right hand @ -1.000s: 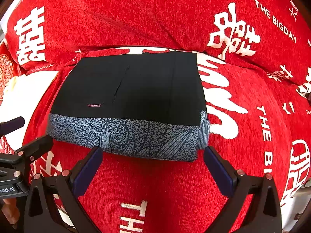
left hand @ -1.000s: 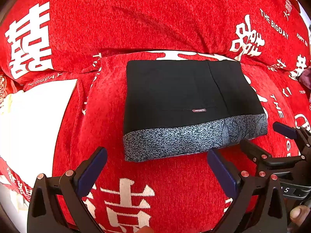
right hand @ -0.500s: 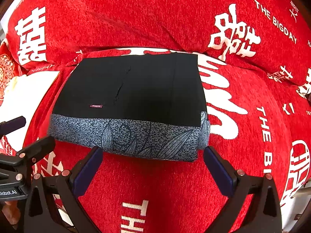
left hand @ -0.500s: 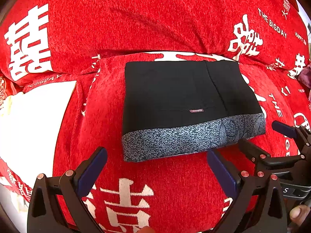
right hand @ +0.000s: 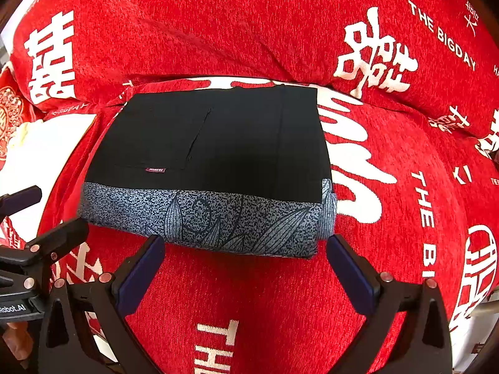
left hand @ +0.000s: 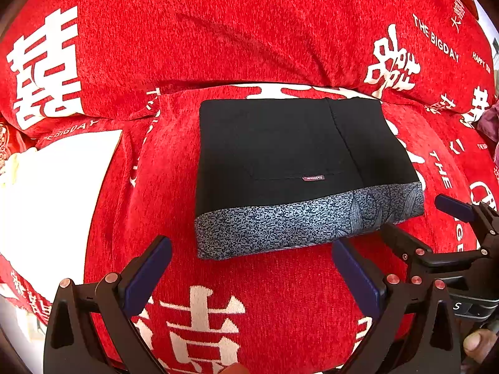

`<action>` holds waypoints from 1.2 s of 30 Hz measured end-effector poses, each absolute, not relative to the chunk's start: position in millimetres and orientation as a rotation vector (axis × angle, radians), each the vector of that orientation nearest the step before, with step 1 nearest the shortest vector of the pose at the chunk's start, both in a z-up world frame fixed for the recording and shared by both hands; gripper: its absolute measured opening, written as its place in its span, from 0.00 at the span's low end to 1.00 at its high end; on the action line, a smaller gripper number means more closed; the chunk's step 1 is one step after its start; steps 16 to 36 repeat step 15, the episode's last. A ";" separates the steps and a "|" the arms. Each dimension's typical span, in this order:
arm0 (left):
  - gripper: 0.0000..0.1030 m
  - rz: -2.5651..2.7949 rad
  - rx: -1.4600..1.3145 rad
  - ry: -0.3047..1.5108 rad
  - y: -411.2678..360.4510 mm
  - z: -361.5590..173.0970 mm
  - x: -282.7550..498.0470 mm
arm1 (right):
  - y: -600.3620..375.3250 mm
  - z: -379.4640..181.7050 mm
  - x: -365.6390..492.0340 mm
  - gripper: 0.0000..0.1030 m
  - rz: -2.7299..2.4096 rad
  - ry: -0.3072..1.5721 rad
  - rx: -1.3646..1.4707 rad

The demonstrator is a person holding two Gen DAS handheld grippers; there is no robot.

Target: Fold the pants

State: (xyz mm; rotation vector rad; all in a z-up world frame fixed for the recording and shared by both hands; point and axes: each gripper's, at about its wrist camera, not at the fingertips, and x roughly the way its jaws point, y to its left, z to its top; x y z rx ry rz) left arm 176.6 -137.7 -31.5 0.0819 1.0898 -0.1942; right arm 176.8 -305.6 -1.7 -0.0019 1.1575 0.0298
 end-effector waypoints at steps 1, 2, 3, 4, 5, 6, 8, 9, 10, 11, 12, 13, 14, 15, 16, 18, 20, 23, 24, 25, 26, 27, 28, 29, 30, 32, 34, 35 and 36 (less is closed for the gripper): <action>1.00 -0.196 0.082 1.090 -137.8 -31.2 176.4 | -305.5 -1.0 176.6 1.00 0.030 1.157 -0.002; 1.00 -0.198 0.082 1.090 -137.8 -30.9 176.2 | -305.6 -1.0 176.6 1.00 0.030 1.157 -0.002; 1.00 -0.198 0.082 1.090 -137.8 -30.7 176.2 | -305.2 -0.4 176.4 1.00 0.030 1.156 -0.003; 1.00 -0.199 0.082 1.089 -138.2 -30.6 176.3 | -305.0 0.0 176.3 1.00 0.029 1.156 -0.003; 1.00 -0.200 0.082 1.089 -138.5 -30.6 176.1 | -305.1 0.3 176.4 1.00 0.030 1.156 -0.004; 1.00 -0.200 0.081 1.090 -138.2 -30.7 176.4 | -305.0 -0.1 176.3 1.00 0.030 1.156 -0.003; 1.00 -0.202 0.079 1.091 -137.9 -30.7 176.5 | -305.0 -0.2 176.2 1.00 0.030 1.156 -0.003; 1.00 -0.204 0.079 1.090 -137.9 -30.6 176.3 | -305.0 -0.2 176.2 1.00 0.029 1.156 -0.003; 1.00 -0.205 0.079 1.088 -138.2 -30.2 175.5 | -305.1 -0.3 176.1 1.00 0.028 1.156 -0.003; 1.00 -0.207 0.079 1.086 -137.5 -30.2 175.3 | -304.6 0.1 175.6 1.00 0.028 1.155 -0.003; 1.00 -0.209 0.079 1.083 -137.4 -29.7 173.8 | -304.6 0.2 175.4 1.00 0.028 1.156 -0.003; 1.00 -0.209 0.079 1.078 -136.6 -29.1 172.6 | -304.7 0.0 175.5 1.00 0.028 1.156 -0.003; 1.00 -0.208 0.079 1.073 -135.3 -28.1 170.3 | -304.7 0.5 175.1 1.00 0.027 1.156 -0.004; 1.00 -0.208 0.079 1.070 -134.2 -27.3 168.9 | -303.4 0.3 173.5 1.00 0.025 1.156 -0.004; 1.00 -0.208 0.079 1.070 -134.2 -27.3 168.9 | -303.4 0.3 173.5 1.00 0.025 1.156 -0.004; 1.00 -0.208 0.079 1.070 -134.2 -27.3 168.9 | -303.4 0.3 173.5 1.00 0.025 1.156 -0.004; 1.00 -0.208 0.079 1.070 -134.2 -27.3 168.9 | -303.4 0.3 173.5 1.00 0.025 1.156 -0.004; 1.00 -0.208 0.079 1.070 -134.2 -27.3 168.9 | -303.4 0.3 173.5 1.00 0.025 1.156 -0.004; 1.00 -0.208 0.079 1.070 -134.2 -27.3 168.9 | -303.4 0.3 173.5 1.00 0.025 1.156 -0.004; 1.00 -0.208 0.079 1.070 -134.2 -27.3 168.9 | -303.4 0.3 173.5 1.00 0.025 1.156 -0.004; 1.00 -0.208 0.079 1.070 -134.2 -27.3 168.9 | -303.4 0.3 173.5 1.00 0.025 1.156 -0.004; 1.00 -0.208 0.079 1.070 -134.2 -27.3 168.9 | -303.4 0.3 173.5 1.00 0.025 1.156 -0.004; 1.00 -0.208 0.079 1.070 -134.2 -27.3 168.9 | -303.4 0.3 173.5 1.00 0.025 1.156 -0.004; 1.00 -0.208 0.079 1.070 -134.2 -27.3 168.9 | -303.4 0.3 173.5 1.00 0.025 1.156 -0.004; 1.00 -0.208 0.079 1.070 -134.2 -27.3 168.9 | -303.4 0.3 173.5 1.00 0.025 1.156 -0.004; 1.00 -0.208 0.079 1.070 -134.2 -27.3 168.9 | -303.4 0.3 173.5 1.00 0.025 1.156 -0.004; 1.00 -0.208 0.079 1.070 -134.2 -27.3 168.9 | -303.4 0.3 173.5 1.00 0.025 1.156 -0.004; 1.00 -0.208 0.079 1.070 -134.2 -27.3 168.9 | -303.4 0.3 173.5 1.00 0.025 1.156 -0.004; 1.00 -0.208 0.079 1.070 -134.2 -27.3 168.9 | -303.4 0.3 173.5 1.00 0.025 1.156 -0.004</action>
